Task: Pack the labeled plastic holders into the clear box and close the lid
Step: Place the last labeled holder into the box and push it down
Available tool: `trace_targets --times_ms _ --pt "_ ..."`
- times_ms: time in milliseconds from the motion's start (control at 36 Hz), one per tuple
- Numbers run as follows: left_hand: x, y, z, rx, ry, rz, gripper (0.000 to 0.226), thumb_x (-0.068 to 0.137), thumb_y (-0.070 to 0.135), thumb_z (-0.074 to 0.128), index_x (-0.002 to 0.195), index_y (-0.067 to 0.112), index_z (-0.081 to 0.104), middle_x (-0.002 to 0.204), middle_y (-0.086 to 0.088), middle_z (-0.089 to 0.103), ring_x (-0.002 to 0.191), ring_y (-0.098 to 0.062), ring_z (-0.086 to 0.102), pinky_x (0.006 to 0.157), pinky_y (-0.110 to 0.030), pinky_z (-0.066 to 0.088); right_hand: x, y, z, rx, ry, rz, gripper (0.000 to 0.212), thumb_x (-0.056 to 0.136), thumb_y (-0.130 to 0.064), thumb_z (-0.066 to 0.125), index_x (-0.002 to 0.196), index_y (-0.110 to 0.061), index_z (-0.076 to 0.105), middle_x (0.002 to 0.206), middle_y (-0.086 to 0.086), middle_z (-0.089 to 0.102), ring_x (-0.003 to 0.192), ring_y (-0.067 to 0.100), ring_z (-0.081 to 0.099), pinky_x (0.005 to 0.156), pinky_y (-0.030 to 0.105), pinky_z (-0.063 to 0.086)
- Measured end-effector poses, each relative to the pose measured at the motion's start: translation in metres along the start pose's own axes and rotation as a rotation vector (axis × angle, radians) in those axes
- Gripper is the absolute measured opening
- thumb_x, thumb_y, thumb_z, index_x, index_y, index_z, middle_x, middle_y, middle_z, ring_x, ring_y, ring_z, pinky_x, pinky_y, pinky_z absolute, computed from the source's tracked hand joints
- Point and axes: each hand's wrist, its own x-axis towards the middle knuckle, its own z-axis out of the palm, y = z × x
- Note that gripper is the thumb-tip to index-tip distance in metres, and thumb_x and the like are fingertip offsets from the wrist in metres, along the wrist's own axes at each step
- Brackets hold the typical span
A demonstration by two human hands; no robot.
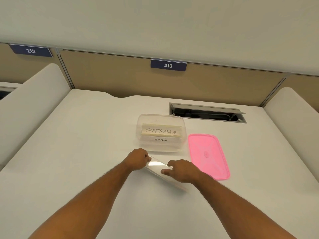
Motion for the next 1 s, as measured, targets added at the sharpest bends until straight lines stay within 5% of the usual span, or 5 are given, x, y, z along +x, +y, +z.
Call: trace_targets --times_ms 222,361,472,722,1000 --pt "0.006 0.005 -0.001 -0.010 0.018 -0.059 0.032 0.094 0.026 0.060 0.079 -0.002 0.064 0.091 -0.019 0.072 0.080 -0.030 0.067 0.079 -0.041 0.055 -0.005 0.004 -0.003 -0.076 -0.073 -0.073 0.093 0.067 -0.061 0.076 0.140 -0.023 0.032 0.123 -0.001 0.054 0.104 0.024 0.058 0.084 0.038 0.049" --pt "0.009 0.005 0.000 0.029 0.028 -0.048 0.029 0.092 0.027 0.060 0.071 0.008 0.059 0.083 -0.015 0.071 0.072 -0.024 0.061 0.071 -0.037 0.053 -0.003 0.004 -0.002 -0.142 -0.066 -0.067 0.075 0.078 -0.030 0.070 0.140 -0.017 0.030 0.124 0.007 0.054 0.102 0.031 0.059 0.083 0.040 0.051" --pt "0.008 0.006 0.001 0.180 0.107 0.007 0.031 0.095 0.042 0.055 0.083 0.014 0.061 0.085 -0.001 0.067 0.080 -0.021 0.062 0.071 -0.033 0.049 0.001 0.006 -0.009 -0.070 -0.080 -0.056 0.075 0.077 -0.025 0.070 0.142 -0.018 0.033 0.120 0.004 0.057 0.102 0.026 0.058 0.082 0.036 0.050" --pt "0.000 0.024 -0.011 0.446 0.498 0.269 0.047 0.101 0.055 0.025 0.067 0.025 0.038 0.062 0.010 0.047 0.055 -0.017 0.047 0.052 -0.030 0.034 0.005 0.020 -0.054 0.063 -0.072 -0.089 0.066 0.073 -0.020 0.068 0.135 -0.023 0.044 0.100 -0.007 0.057 0.087 0.014 0.057 0.071 0.029 0.047" --pt "0.008 0.026 -0.033 0.370 0.505 0.723 0.043 0.097 0.050 0.044 0.121 0.018 0.059 0.120 0.000 0.057 0.106 -0.017 0.052 0.089 -0.031 0.047 0.012 0.026 -0.107 0.159 -0.033 -0.112 0.074 0.073 -0.016 0.070 0.143 -0.016 0.047 0.114 -0.002 0.041 0.089 0.006 0.049 0.071 0.017 0.041"
